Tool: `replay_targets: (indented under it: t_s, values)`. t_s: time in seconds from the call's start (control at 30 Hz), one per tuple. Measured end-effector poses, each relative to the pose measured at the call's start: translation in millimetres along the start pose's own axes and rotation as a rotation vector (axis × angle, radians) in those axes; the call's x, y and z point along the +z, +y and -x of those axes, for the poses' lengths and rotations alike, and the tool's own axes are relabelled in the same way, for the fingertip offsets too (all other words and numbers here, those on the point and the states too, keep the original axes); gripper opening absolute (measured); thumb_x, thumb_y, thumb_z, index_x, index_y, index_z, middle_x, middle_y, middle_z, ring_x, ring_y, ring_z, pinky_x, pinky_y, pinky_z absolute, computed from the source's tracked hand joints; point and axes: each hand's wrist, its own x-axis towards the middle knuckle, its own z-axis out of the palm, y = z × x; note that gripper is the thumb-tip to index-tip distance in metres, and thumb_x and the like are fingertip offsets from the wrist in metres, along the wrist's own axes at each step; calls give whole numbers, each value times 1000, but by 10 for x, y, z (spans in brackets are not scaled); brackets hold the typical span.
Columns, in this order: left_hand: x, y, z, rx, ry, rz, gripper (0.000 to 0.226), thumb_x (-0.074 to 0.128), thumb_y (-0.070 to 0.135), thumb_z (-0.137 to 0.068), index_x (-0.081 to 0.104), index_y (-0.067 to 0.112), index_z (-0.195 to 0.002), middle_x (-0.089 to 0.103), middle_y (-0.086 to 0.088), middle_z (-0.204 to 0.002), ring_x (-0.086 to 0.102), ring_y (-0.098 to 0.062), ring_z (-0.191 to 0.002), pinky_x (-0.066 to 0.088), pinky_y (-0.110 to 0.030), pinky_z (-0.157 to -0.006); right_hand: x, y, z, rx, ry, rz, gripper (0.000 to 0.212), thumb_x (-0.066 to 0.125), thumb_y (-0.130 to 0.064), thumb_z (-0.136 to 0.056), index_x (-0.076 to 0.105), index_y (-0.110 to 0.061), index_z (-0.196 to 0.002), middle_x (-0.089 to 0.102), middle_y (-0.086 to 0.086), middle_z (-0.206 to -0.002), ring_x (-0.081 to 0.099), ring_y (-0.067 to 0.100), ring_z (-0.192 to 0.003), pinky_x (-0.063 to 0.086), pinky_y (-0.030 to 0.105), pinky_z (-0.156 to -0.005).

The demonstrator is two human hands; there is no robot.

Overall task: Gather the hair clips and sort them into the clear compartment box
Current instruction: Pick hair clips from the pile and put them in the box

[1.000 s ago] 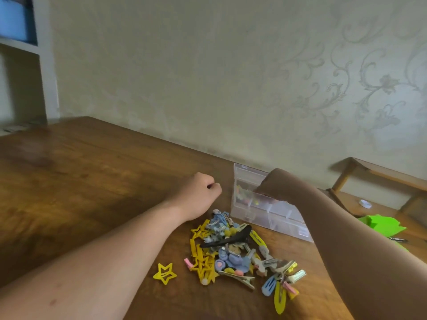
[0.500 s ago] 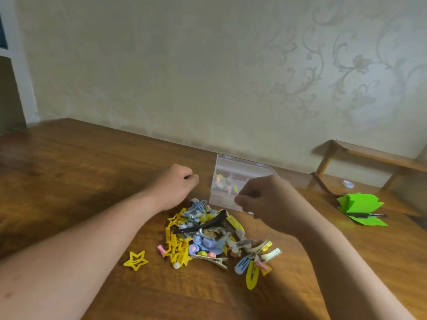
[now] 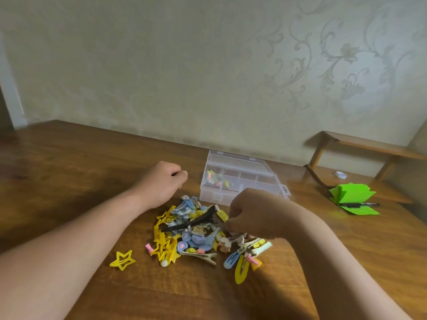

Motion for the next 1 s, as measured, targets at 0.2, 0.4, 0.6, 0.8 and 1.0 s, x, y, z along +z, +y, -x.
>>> replay_targets:
  t_s: [0.2, 0.4, 0.6, 0.8, 1.0]
  values:
    - [-12, -28, -2, 12, 1, 9, 45, 54, 36, -109, 70, 10, -76, 72, -5, -76, 63, -25, -69, 42, -33, -62, -50, 101, -44, 50, 53, -272, 20, 68, -37, -100, 75, -20, -93, 79, 0, -80, 73, 20, -68, 57, 30, -66]
    - [21, -90, -52, 17, 8, 36, 48, 54, 38, -107, 66, 1, -80, 68, -23, -81, 61, -37, -71, 39, -35, -61, -182, 225, -77, -14, 271, -644, 13, 68, -24, -102, 77, -15, -101, 80, 2, -87, 75, 16, -78, 61, 28, -71]
    - [32, -70, -55, 10, 23, 40, 47, 53, 36, -107, 65, -4, -84, 62, -22, -73, 47, -19, -56, 32, -33, -56, -391, 373, -672, 143, 559, -477, 10, 72, -23, -96, 76, -18, -89, 78, 2, -78, 75, 27, -77, 58, 36, -60]
    - [22, -78, -36, 10, 24, 23, 47, 53, 37, -105, 60, -3, -81, 51, -8, -64, 44, -20, -55, 31, -34, -56, -347, 328, -1178, 192, 378, -116, 13, 76, -29, -89, 77, -20, -79, 77, -2, -75, 74, 22, -73, 67, 43, -72]
    - [30, -82, -51, 24, 24, 12, 47, 53, 37, -104, 59, -2, -79, 52, -8, -62, 45, -21, -55, 32, -34, -56, -267, 306, -1268, 204, 354, -106, 26, 77, -42, -92, 75, -19, -81, 77, -2, -75, 75, 22, -74, 65, 42, -75]
